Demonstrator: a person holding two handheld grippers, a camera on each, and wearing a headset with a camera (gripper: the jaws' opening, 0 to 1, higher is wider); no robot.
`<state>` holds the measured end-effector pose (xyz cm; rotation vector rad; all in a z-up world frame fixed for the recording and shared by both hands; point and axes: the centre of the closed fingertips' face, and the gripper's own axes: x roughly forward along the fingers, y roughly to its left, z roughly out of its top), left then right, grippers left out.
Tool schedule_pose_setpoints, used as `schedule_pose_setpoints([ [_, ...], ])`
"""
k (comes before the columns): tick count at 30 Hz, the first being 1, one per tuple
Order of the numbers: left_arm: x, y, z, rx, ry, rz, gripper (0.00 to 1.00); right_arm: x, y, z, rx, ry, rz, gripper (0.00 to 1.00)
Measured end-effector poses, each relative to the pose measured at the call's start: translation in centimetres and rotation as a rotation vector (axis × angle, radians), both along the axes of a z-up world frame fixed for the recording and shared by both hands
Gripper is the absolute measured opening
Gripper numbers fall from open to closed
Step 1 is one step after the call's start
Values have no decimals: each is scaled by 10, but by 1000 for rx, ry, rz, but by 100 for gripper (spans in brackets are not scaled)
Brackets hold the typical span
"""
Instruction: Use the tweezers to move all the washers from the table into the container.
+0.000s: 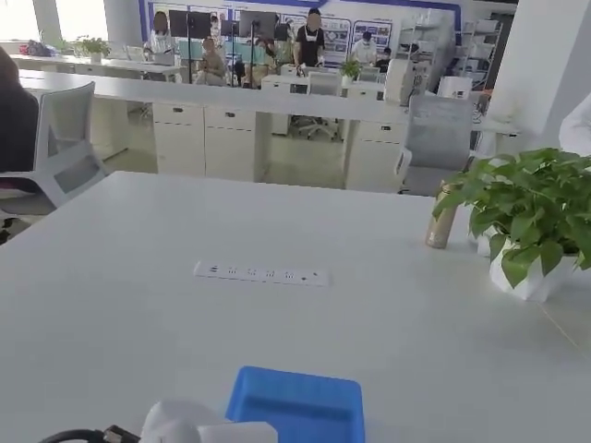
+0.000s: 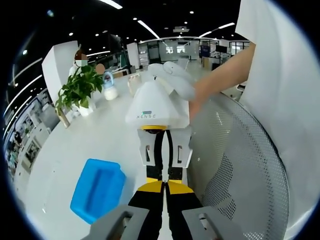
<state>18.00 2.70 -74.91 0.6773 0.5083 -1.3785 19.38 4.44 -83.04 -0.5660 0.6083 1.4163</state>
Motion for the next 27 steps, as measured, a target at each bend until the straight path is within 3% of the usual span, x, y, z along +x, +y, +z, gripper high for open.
schedule_pose_setpoints([
  [5, 11, 7, 7, 5, -34, 13, 0, 15, 5, 8, 24, -55, -40, 8],
  [12, 26, 19, 6, 23, -45, 34, 0, 31, 14, 8, 38, -70, -68, 9],
  [24, 33, 24, -2, 72, -40, 20, 0, 34, 26, 0, 42, -35, -48, 8],
  [27, 35, 23, -3, 63, -23, 22, 0, 36, 27, -5, 49, -1, -64, 8],
])
